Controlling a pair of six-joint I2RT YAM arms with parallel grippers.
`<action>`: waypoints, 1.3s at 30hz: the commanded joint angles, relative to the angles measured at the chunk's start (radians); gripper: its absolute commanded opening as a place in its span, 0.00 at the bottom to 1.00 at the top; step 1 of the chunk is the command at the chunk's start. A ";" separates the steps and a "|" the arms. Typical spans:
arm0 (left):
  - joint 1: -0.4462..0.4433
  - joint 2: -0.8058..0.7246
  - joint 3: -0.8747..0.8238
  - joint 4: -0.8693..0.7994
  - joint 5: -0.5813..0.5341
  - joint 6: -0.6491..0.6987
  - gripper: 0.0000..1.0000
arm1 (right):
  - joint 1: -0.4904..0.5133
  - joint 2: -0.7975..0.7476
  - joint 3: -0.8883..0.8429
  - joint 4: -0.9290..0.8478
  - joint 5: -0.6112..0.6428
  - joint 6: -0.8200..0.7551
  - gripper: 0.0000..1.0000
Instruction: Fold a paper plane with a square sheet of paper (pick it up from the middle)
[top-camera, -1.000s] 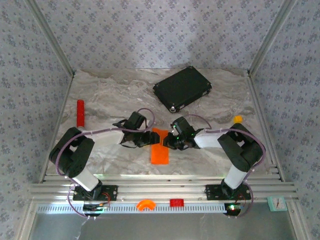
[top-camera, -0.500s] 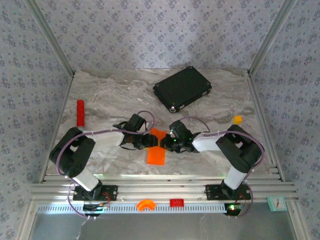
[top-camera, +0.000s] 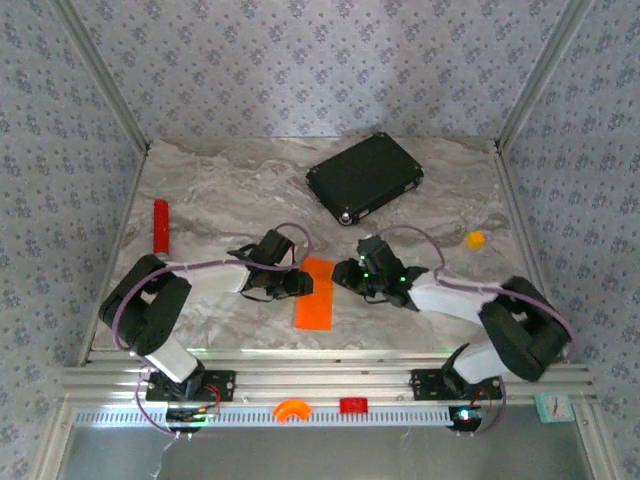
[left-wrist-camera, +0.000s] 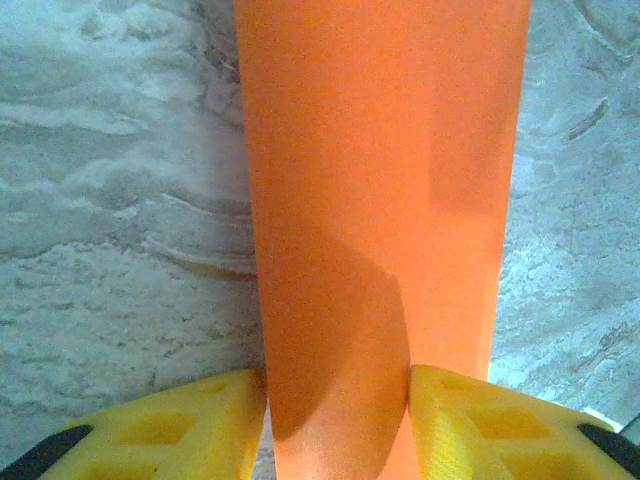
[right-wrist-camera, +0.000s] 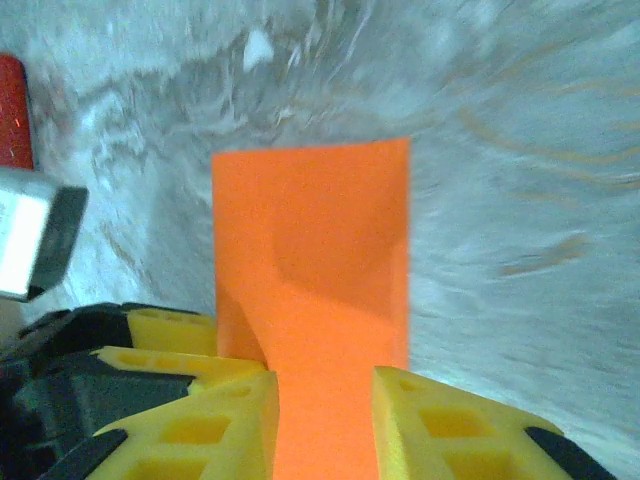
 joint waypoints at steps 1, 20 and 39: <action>0.002 0.042 -0.003 -0.095 -0.097 0.017 0.44 | -0.016 -0.102 -0.089 -0.055 0.113 0.038 0.32; -0.003 0.108 0.029 -0.135 -0.136 0.037 0.45 | -0.033 -0.137 -0.159 -0.072 0.107 0.072 0.33; -0.014 0.168 0.065 -0.173 -0.185 0.074 0.49 | -0.024 -0.094 -0.139 -0.067 0.092 0.063 0.33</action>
